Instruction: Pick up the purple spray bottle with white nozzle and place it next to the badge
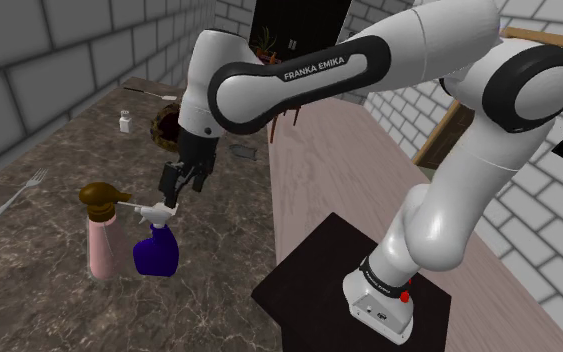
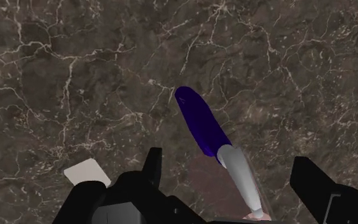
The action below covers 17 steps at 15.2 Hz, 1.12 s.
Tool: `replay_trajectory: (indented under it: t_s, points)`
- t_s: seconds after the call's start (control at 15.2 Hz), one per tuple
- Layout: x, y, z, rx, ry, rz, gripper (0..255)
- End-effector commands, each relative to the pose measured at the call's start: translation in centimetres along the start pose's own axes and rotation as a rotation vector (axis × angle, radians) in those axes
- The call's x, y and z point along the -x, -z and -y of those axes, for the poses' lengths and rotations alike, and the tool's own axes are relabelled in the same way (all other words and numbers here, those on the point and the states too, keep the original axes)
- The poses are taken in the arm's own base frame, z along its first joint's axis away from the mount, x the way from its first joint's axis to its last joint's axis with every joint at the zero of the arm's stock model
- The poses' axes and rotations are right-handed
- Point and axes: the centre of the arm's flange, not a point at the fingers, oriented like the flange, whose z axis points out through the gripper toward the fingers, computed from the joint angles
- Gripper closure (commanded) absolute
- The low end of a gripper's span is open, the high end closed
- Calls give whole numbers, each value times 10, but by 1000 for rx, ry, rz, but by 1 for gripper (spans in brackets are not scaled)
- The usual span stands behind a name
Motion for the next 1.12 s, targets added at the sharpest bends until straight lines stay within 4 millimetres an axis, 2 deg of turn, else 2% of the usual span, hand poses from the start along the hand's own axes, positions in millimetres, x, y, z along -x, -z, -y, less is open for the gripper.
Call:
replay_trajectory:
  t_s: [0.0,0.07,0.53,1.06]
  points:
    - [-11,-19,16,-14,20,6,0]
    - [-11,-19,16,-15,21,6,0]
    - [-11,-59,17,-15,21,6,0]
    - [-11,-59,17,-15,20,6,0]
